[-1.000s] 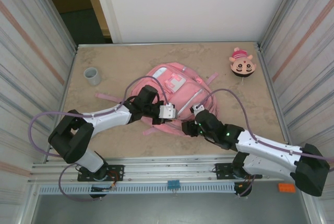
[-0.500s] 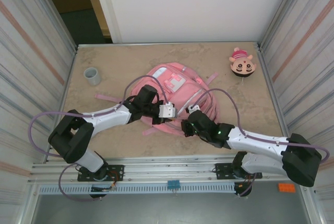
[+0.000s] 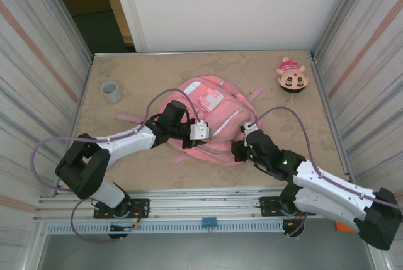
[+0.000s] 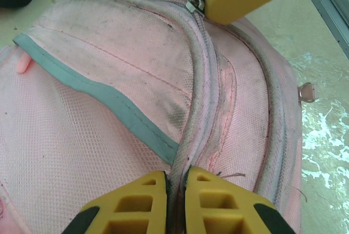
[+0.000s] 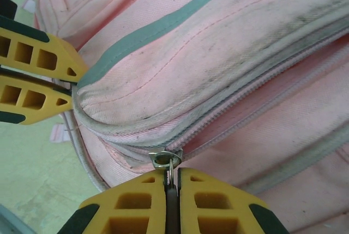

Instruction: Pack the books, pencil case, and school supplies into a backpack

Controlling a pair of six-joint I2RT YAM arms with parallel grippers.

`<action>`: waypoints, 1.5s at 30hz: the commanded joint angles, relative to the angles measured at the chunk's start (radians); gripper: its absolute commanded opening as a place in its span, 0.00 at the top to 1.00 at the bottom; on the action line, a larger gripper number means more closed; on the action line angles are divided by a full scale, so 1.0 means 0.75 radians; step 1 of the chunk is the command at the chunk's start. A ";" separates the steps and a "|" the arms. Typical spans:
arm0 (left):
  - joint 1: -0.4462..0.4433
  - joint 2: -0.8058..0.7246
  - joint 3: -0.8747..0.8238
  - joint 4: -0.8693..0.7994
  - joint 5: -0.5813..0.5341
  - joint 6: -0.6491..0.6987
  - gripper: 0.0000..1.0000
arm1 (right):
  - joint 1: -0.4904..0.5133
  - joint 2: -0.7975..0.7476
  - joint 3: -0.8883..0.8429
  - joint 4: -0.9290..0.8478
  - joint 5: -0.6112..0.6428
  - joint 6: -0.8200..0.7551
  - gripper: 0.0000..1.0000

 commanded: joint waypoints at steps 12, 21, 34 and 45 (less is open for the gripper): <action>0.060 -0.253 -0.085 -0.010 -0.250 -0.777 0.45 | -0.080 0.019 0.001 -0.091 -0.192 -0.097 1.00; 0.049 -0.575 -0.216 -0.285 -0.741 -1.683 0.38 | -0.006 0.077 -0.002 -0.071 -0.153 -0.085 1.00; 0.065 -0.568 -0.419 -0.061 -0.746 -2.063 0.37 | 0.150 0.216 0.059 0.024 -0.121 -0.055 1.00; 0.264 -0.314 -0.415 0.257 -0.594 -2.088 0.37 | 0.377 0.551 0.282 0.159 -0.054 0.004 1.00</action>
